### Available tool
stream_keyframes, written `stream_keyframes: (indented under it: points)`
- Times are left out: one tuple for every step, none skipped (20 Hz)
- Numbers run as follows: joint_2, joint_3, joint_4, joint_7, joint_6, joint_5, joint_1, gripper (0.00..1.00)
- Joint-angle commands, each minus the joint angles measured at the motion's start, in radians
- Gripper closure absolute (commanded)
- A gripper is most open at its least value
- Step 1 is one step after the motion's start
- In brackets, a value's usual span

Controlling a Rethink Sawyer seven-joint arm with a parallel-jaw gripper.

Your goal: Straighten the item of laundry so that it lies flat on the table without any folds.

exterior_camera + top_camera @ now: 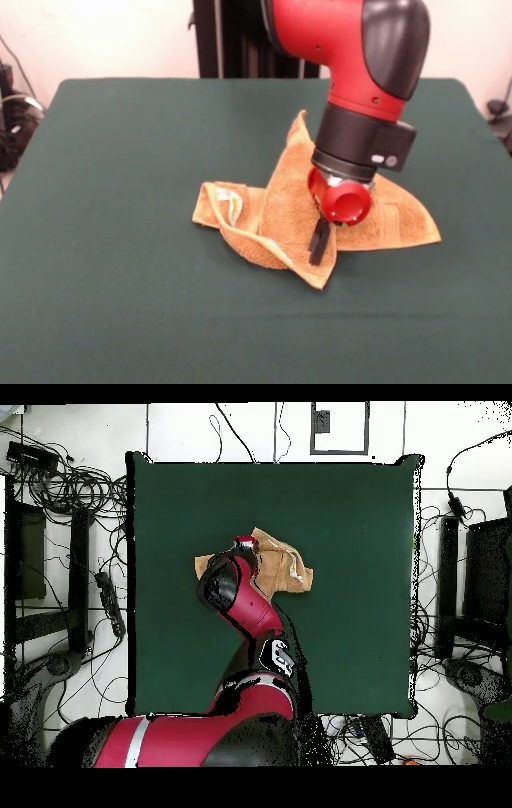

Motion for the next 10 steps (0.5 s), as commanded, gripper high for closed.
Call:
stream_keyframes:
  points:
    - [0.124,0.04,-0.053,0.081,0.08,0.035,-0.007,1.0]
    - [0.123,0.032,-0.05,0.092,0.08,0.049,0.002,1.0]
    - [0.121,0.031,-0.047,0.098,0.082,0.056,0.008,1.0]
    - [0.119,0.028,-0.043,0.101,0.082,0.058,0.012,1.0]
    - [0.116,0.026,-0.039,0.105,0.082,0.06,0.016,1.0]
    - [0.111,0.019,-0.033,0.107,0.085,0.067,0.024,1.0]
    - [0.106,0.011,-0.027,0.109,0.089,0.075,0.033,1.0]
    - [0.102,-0.003,-0.022,0.106,0.097,0.085,0.044,1.0]
    - [0.097,-0.017,-0.018,0.103,0.105,0.095,0.054,1.0]
    - [0.093,-0.03,-0.013,0.101,0.113,0.105,0.065,1.0]
